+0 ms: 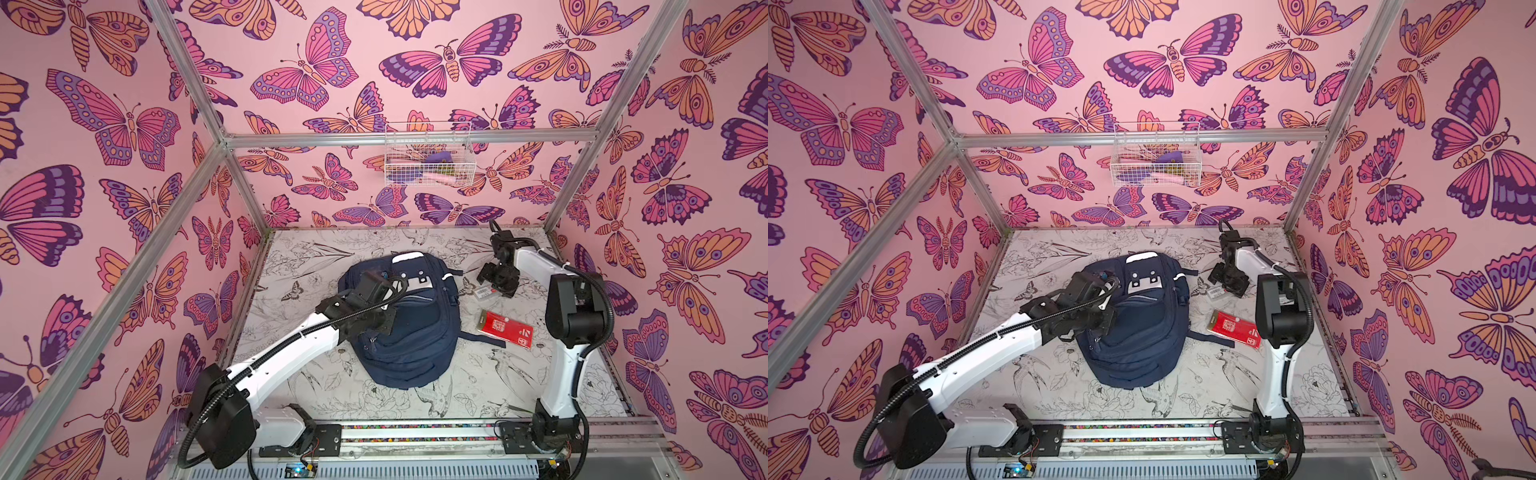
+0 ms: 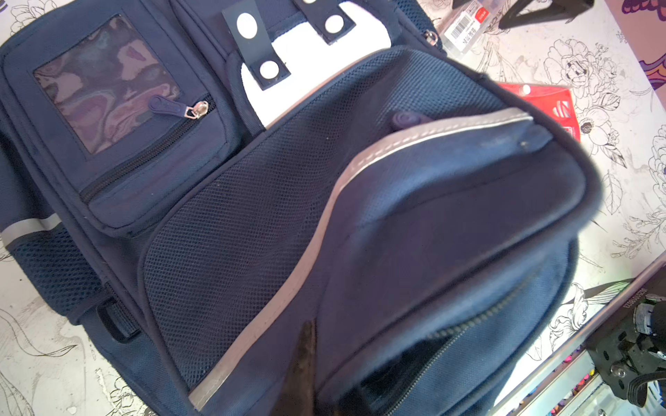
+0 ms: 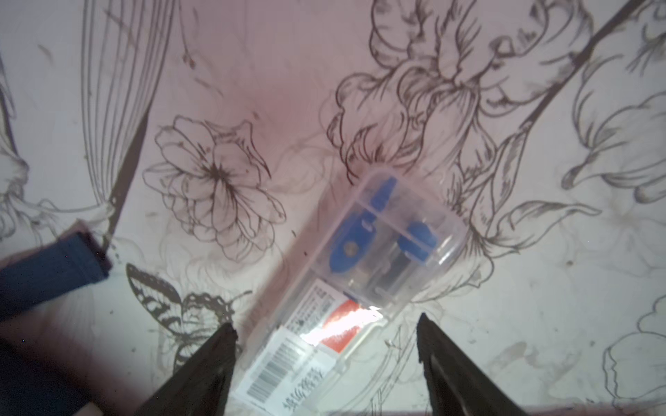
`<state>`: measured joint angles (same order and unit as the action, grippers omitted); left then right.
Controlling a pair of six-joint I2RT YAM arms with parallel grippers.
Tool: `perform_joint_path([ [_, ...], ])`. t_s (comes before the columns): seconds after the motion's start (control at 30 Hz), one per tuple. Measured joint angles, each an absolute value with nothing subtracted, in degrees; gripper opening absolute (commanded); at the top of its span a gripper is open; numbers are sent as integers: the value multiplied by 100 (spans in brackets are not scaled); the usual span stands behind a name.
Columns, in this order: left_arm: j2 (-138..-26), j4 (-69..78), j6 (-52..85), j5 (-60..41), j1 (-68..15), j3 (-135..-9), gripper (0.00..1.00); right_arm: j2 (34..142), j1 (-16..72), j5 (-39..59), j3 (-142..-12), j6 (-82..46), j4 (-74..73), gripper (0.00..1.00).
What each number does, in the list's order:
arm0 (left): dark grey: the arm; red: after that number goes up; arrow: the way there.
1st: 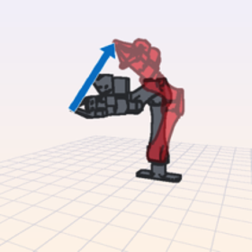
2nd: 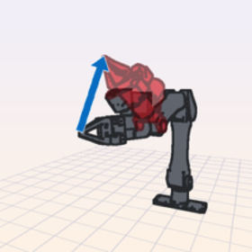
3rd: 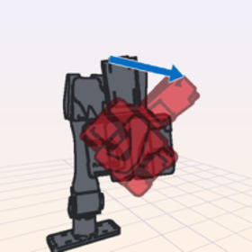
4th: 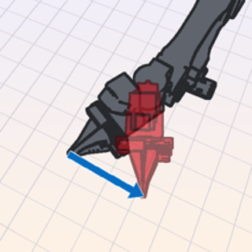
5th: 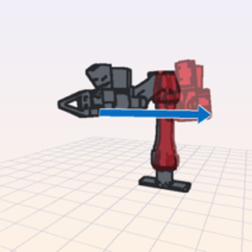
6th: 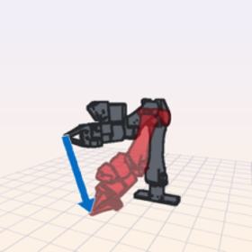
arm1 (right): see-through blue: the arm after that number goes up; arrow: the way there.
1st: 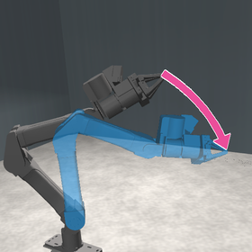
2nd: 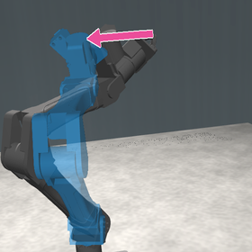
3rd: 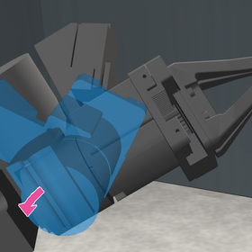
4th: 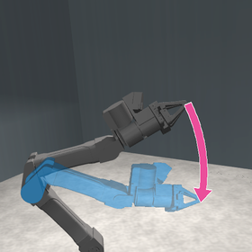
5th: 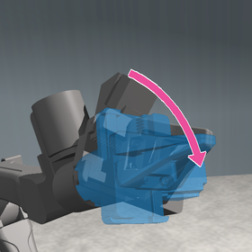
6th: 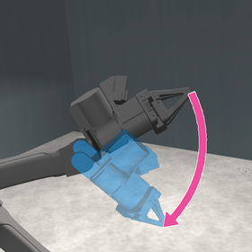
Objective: Pack the student bag
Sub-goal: 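Grasp the clear box with blue compass parts with the right gripper and lift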
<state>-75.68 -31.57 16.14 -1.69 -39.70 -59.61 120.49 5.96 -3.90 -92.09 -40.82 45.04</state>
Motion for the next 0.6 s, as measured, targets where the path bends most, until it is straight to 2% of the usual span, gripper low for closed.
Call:
perform_joint_path([
  [0.17, -7601, -3151, 1616, -183, -3929, -5961, 0, 12357, 611, -676, -9574, -4244, 4864, 66],
  [0.3, -7601, -3146, 1619, -222, -3850, -5961, 0, 12366, 615, -790, -9574, -4329, 5039, 65],
  [0.43, -7601, -3146, 1616, -285, -3815, -5961, 0, 12376, 615, -801, -9572, -4355, 5074, 47],
  [0.6, -7599, -3146, 1616, -307, -3815, -5961, 0, 12287, 620, -816, -9463, -4351, 4989, 31],
])
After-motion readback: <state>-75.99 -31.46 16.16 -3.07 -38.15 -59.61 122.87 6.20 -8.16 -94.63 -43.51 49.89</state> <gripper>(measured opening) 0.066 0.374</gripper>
